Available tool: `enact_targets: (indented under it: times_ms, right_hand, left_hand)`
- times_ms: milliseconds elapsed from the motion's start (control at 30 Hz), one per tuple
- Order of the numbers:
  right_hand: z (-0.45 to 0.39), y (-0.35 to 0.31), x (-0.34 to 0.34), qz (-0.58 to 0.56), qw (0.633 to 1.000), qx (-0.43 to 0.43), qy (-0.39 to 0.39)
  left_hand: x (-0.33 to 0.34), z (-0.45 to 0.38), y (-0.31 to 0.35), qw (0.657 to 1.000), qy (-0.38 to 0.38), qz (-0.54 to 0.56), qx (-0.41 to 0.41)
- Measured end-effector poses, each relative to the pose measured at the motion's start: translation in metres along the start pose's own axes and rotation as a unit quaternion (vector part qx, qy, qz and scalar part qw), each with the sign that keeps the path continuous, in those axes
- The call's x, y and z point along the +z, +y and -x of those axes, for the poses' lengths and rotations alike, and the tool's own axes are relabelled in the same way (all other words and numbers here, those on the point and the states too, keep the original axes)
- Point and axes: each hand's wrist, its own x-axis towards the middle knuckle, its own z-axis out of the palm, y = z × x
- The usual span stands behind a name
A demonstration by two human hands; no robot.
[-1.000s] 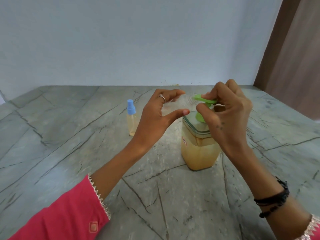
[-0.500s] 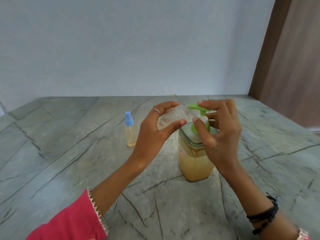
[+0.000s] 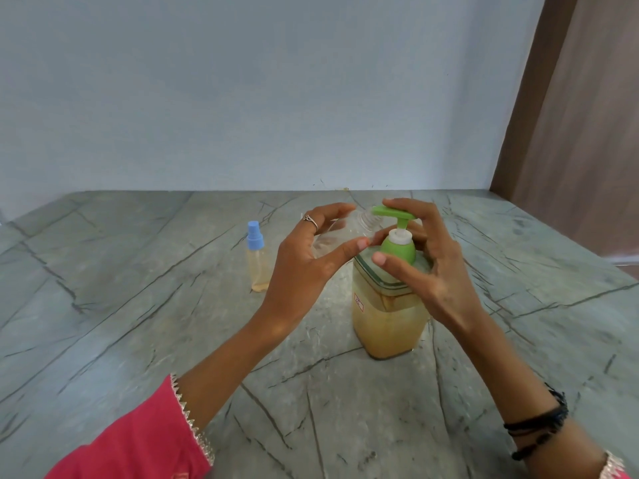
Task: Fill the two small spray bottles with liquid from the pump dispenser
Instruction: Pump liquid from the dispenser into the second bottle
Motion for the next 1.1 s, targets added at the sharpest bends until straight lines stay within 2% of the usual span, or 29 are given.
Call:
enact_targets:
  times_ms: [400, 667, 1100]
  right_hand:
    - [-0.005, 0.0032, 0.0072, -0.061, 0.995, 0.029, 0.077]
    - [-0.0065, -0.0024, 0.0083, -0.07, 0.993, 0.046, 0.084]
    - [0.0002, 0.0004, 0.0082, -0.046, 0.996, 0.024, 0.072]
  left_hand:
    - [0.0006, -0.0009, 0.0005, 1.0, 0.001, 0.005, 0.007]
    - [0.0, -0.001, 0.0001, 1.0, 0.001, -0.015, 0.018]
    - [0.0008, 0.0006, -0.0002, 1.0, 0.009, -0.006, 0.004]
